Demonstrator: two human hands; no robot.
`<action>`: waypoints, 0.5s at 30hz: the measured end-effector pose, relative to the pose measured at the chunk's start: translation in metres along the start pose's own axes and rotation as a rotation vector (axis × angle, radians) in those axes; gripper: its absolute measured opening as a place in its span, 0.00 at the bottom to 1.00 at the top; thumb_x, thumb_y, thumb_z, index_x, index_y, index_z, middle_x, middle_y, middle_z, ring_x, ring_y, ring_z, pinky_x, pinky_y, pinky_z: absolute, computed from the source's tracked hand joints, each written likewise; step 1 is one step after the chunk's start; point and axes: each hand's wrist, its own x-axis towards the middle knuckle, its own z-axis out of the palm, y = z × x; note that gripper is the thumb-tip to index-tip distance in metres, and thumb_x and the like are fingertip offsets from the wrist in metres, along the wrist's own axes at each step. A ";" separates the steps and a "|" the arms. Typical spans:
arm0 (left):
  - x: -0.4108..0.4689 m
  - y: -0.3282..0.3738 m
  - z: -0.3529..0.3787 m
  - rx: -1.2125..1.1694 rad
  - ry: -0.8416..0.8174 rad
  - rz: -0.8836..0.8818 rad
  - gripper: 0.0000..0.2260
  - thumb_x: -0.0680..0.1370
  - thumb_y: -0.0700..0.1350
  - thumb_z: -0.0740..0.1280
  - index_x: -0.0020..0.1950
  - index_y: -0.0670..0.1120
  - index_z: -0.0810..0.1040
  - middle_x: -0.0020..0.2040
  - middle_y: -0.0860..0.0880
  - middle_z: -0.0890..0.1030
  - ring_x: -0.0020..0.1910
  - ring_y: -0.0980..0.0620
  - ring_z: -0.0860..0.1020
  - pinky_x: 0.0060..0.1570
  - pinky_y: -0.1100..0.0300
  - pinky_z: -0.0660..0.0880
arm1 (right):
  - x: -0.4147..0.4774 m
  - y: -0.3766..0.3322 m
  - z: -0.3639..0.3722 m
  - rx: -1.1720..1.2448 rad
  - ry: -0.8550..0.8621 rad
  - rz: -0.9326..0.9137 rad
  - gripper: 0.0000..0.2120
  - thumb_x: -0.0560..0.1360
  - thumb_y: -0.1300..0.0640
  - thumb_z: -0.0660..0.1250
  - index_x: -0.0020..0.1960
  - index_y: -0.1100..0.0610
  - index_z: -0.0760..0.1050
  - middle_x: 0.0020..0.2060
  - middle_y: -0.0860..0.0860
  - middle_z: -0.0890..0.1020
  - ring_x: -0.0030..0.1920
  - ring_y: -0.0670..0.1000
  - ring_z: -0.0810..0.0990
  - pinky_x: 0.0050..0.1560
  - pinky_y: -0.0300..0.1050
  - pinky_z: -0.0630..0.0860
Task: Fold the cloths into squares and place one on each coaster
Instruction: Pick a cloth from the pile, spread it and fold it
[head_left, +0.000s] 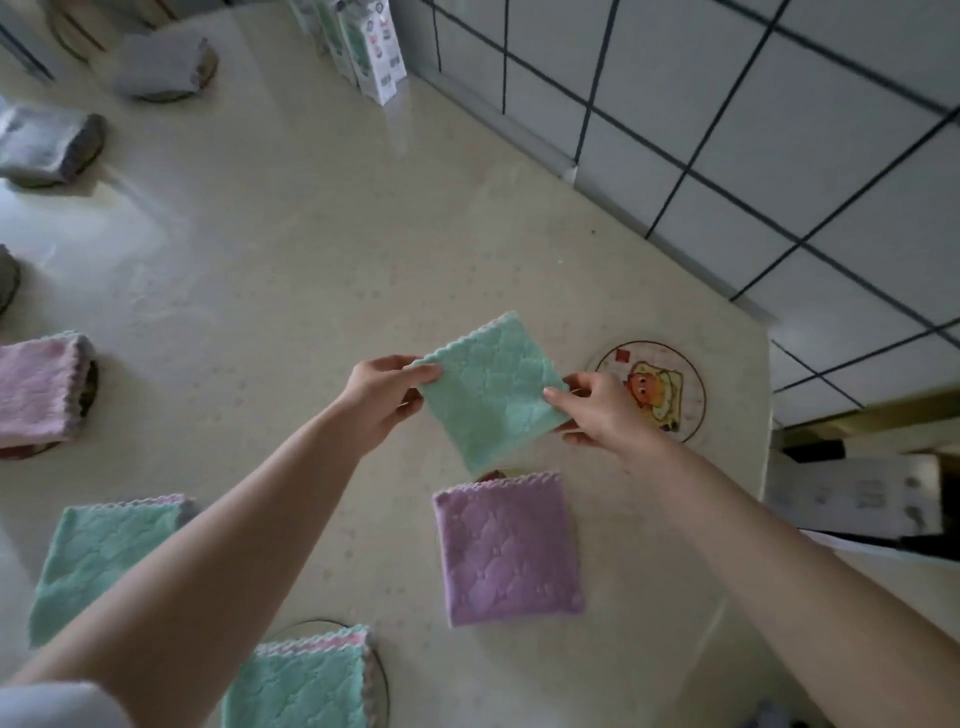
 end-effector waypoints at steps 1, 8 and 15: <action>0.002 0.003 0.017 0.016 -0.019 0.013 0.09 0.72 0.40 0.73 0.52 0.41 0.80 0.46 0.43 0.80 0.42 0.51 0.76 0.36 0.65 0.75 | 0.000 0.008 -0.011 0.016 0.030 -0.002 0.10 0.77 0.55 0.66 0.55 0.59 0.75 0.46 0.54 0.81 0.35 0.49 0.82 0.36 0.43 0.79; 0.015 0.012 0.127 0.124 -0.123 0.091 0.04 0.72 0.37 0.72 0.44 0.44 0.80 0.40 0.46 0.80 0.37 0.52 0.77 0.35 0.65 0.77 | -0.008 0.059 -0.078 0.154 0.283 0.017 0.05 0.78 0.58 0.63 0.53 0.57 0.74 0.46 0.55 0.81 0.38 0.52 0.82 0.32 0.41 0.79; 0.030 0.010 0.190 0.235 -0.121 0.156 0.08 0.73 0.37 0.71 0.52 0.42 0.79 0.45 0.45 0.80 0.42 0.49 0.79 0.48 0.57 0.79 | -0.006 0.092 -0.103 0.241 0.422 0.092 0.07 0.77 0.59 0.64 0.53 0.59 0.75 0.47 0.56 0.80 0.38 0.53 0.81 0.32 0.41 0.78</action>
